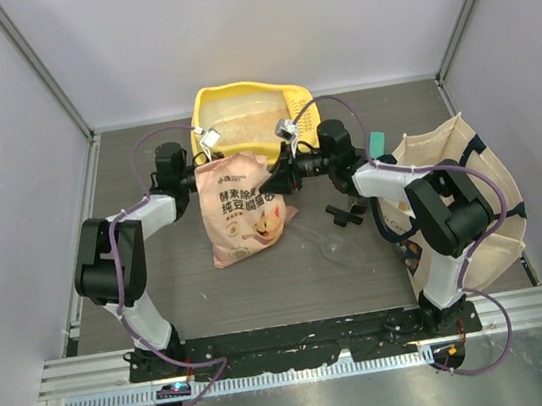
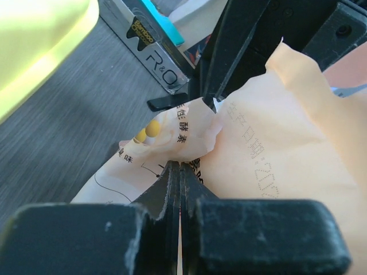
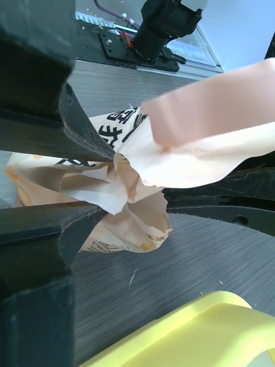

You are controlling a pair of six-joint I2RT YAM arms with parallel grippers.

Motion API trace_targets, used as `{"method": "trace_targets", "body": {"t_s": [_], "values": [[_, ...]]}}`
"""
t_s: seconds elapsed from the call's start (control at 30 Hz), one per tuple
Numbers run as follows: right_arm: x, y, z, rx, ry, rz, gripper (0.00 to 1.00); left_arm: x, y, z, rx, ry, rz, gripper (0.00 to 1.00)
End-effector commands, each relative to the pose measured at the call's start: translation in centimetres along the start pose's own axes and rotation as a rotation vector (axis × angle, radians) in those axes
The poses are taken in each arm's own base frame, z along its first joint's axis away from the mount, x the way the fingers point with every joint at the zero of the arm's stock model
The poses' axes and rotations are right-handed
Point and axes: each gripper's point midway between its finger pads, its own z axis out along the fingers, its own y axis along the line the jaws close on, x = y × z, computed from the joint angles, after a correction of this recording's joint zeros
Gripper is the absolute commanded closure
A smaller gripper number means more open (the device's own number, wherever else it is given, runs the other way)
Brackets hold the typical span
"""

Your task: Fill the litter box with clean litter

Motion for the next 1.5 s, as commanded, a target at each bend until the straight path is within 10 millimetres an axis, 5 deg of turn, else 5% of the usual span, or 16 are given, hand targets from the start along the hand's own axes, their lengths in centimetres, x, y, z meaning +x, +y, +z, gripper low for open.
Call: {"method": "trace_targets", "body": {"t_s": [0.0,0.2,0.37,0.57,0.67,0.8,1.07,1.47], "values": [[-1.9,-0.1,-0.2,-0.048,-0.042,-0.159,0.60,-0.8,-2.8,1.0,0.128,0.031,0.020,0.97],[-1.1,1.0,-0.9,-0.118,-0.002,-0.152,0.56,-0.9,-2.4,1.0,0.114,0.030,0.013,0.98],[-1.3,0.3,-2.1,-0.065,-0.025,-0.197,0.38,-0.9,-2.1,1.1,0.117,0.035,0.010,0.98],[-1.8,-0.4,-1.0,-0.136,-0.098,-0.165,0.34,-0.8,-1.8,0.9,0.117,0.042,-0.007,1.00],[-3.5,1.3,-0.7,-0.216,-0.170,-0.108,0.34,-0.9,-1.6,0.8,0.111,0.038,-0.010,1.00],[-3.1,2.8,0.1,-0.287,-0.194,-0.029,0.31,-1.3,-1.4,0.7,0.108,0.033,-0.017,1.00],[-2.2,3.8,1.4,-0.310,-0.197,-0.019,0.35,-1.8,-1.0,0.1,0.090,0.018,-0.037,1.00],[0.0,1.5,2.1,-0.197,-0.158,-0.048,0.50,-2.9,0.5,-1.2,0.022,-0.027,-0.052,1.00]]}}
